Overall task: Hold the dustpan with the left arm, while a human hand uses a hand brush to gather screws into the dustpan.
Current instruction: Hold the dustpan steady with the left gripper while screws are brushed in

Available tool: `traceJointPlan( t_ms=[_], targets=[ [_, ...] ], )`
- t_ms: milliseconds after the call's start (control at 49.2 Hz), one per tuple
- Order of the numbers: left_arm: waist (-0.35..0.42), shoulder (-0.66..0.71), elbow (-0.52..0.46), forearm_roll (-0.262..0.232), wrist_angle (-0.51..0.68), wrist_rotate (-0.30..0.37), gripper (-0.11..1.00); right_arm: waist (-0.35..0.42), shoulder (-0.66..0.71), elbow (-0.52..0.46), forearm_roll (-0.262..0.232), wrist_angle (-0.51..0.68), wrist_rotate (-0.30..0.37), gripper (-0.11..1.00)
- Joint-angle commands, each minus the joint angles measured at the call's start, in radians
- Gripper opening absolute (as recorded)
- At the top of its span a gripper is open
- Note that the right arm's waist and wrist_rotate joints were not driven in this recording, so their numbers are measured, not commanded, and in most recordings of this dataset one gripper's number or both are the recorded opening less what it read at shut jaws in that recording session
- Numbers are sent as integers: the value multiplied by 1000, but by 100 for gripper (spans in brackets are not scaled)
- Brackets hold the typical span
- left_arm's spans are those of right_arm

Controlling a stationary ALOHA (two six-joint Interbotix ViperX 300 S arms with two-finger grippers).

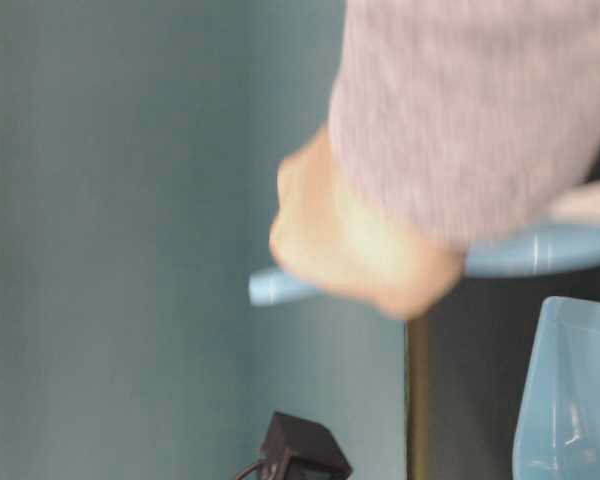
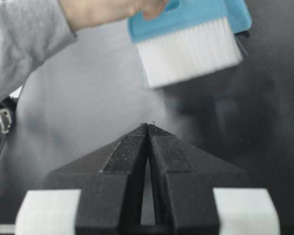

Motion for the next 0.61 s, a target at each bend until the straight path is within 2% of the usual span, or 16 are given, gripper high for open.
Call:
traceJointPlan(
  t_ms=[0, 589],
  targets=[
    [0, 15, -26, 5, 0, -3, 30, 0, 3, -5, 0, -9, 0, 0],
    [5, 26, 0, 3, -87, -26, 30, 0, 2, -5, 2, -11, 0, 0]
  ],
)
